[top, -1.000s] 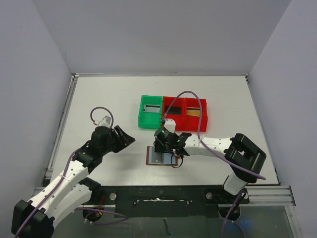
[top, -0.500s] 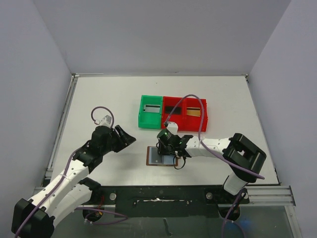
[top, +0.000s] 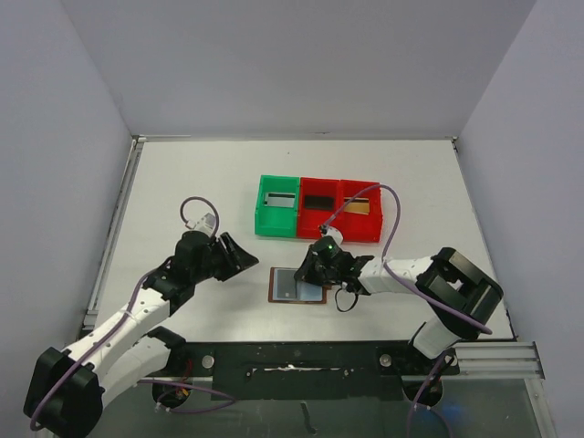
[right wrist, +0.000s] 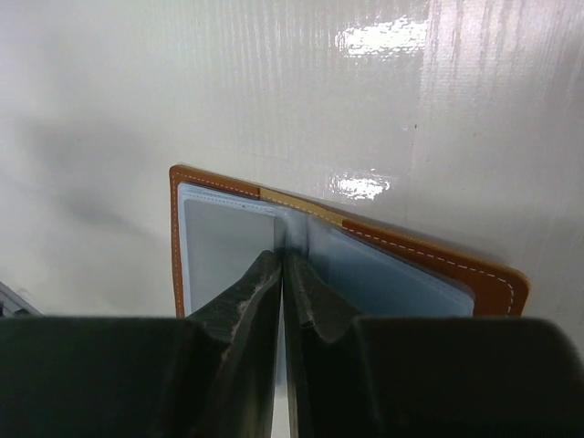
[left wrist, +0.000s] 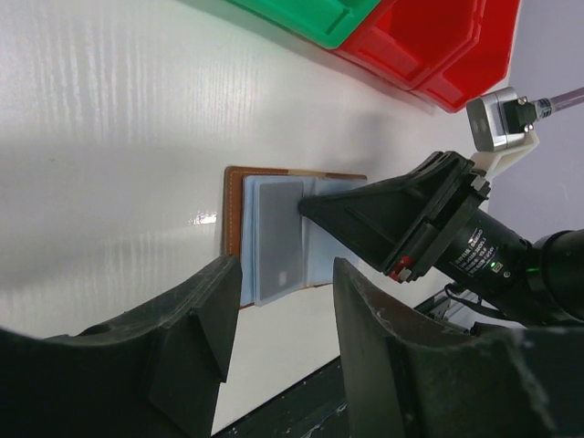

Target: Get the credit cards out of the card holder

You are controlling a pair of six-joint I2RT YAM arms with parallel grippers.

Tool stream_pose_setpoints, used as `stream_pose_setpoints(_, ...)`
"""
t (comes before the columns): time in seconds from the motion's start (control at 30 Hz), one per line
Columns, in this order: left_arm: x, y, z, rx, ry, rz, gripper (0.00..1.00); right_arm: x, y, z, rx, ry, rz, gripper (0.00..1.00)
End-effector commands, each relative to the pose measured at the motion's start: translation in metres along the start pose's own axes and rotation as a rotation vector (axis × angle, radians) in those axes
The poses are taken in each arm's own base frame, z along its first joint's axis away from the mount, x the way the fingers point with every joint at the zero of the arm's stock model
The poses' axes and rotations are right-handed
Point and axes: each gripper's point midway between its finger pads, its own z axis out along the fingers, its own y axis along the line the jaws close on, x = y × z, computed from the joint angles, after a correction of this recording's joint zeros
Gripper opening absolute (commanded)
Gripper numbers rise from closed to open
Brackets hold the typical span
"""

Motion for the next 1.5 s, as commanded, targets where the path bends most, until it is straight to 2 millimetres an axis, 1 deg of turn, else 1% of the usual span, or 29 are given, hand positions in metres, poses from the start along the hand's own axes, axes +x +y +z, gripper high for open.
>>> stream_pose_setpoints(0.0, 0.006, -0.029, 0.005, 0.133, 0.040, 0.039, 0.42, 0.015, -0.027, 0.000, 0.032, 0.044, 0.039, 0.08)
stream_pose_setpoints(0.2, 0.033, -0.036, 0.017, 0.157, 0.120, 0.065, 0.41, 0.015, -0.037, -0.001, 0.008, 0.041, 0.091, 0.06)
stream_pose_setpoints(0.33, 0.048, -0.034, 0.026, 0.140, 0.151, 0.066, 0.40, 0.014, -0.041, -0.003, 0.024, 0.035, 0.090, 0.05)
stream_pose_setpoints(0.53, 0.059, -0.019, 0.036, 0.085, 0.173, 0.049, 0.40, 0.016, -0.049, -0.003, 0.013, 0.037, 0.128, 0.05)
stream_pose_setpoints(0.8, 0.077, -0.018, 0.047, 0.107, 0.229, 0.042, 0.39, 0.023, -0.058, -0.001, 0.001, 0.052, 0.167, 0.05)
stream_pose_setpoints(0.9, 0.081, -0.019, 0.051, 0.117, 0.244, 0.038, 0.36, 0.024, -0.062, -0.001, 0.010, 0.053, 0.174, 0.05)
stream_pose_setpoints(1.17, 0.086, -0.022, 0.057, 0.133, 0.264, 0.036, 0.29, 0.023, -0.063, -0.001, 0.012, 0.055, 0.178, 0.05)
stream_pose_setpoints(1.47, 0.091, -0.019, 0.060, 0.124, 0.280, 0.030, 0.28, 0.025, -0.063, 0.001, 0.009, 0.063, 0.176, 0.05)
